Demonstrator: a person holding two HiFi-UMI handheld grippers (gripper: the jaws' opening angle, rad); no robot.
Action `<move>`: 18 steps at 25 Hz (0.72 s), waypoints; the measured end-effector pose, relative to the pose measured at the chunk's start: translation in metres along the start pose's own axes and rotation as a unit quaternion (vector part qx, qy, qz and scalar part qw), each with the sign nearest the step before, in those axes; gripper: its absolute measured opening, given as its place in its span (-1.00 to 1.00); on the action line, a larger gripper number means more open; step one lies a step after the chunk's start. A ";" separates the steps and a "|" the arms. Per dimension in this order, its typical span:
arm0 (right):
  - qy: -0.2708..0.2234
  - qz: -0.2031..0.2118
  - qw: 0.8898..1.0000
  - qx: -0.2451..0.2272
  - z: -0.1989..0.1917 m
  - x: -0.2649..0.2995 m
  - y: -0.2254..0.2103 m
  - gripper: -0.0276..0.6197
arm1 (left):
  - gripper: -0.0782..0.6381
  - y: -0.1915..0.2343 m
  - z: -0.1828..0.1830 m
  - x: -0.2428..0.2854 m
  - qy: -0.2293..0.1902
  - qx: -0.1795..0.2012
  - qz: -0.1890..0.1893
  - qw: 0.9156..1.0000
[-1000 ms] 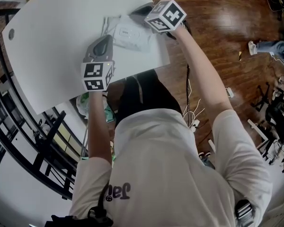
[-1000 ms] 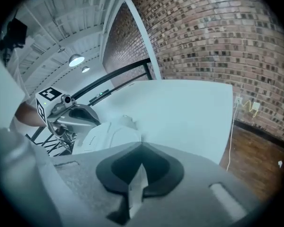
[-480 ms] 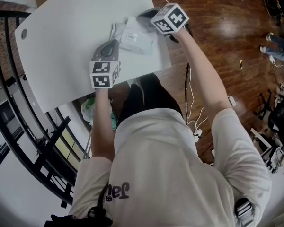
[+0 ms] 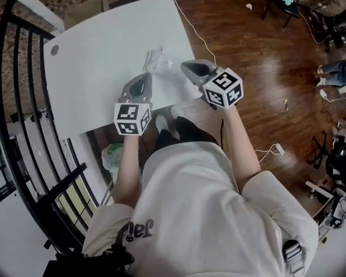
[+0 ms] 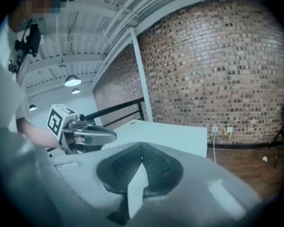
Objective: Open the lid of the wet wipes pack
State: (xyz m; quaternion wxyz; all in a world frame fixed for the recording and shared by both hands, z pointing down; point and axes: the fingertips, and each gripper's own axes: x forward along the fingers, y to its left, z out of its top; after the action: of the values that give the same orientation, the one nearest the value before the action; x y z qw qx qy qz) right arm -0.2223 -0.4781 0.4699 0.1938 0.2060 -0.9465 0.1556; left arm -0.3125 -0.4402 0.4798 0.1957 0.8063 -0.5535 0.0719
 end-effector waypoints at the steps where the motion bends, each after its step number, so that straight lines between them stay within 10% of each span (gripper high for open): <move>1: -0.026 -0.023 0.999 0.014 0.003 -0.012 0.009 -0.94 | -0.74 -0.009 0.007 -0.007 -0.011 0.014 0.000 1.000; 6: -0.122 -0.172 0.976 -0.058 0.021 -0.061 0.059 -0.94 | -0.74 -0.047 0.030 -0.038 -0.071 0.064 0.032 0.995; 18: -0.189 -0.128 0.973 -0.019 -0.051 -0.214 0.119 -0.94 | -0.74 -0.203 0.008 -0.114 -0.175 0.063 0.174 0.967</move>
State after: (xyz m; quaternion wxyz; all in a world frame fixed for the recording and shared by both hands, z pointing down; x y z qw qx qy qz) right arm -0.0808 -0.2850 0.3964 0.0338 0.3478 -0.9344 0.0695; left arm -0.1695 -0.2812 0.3869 0.0290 0.7083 -0.7053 -0.0022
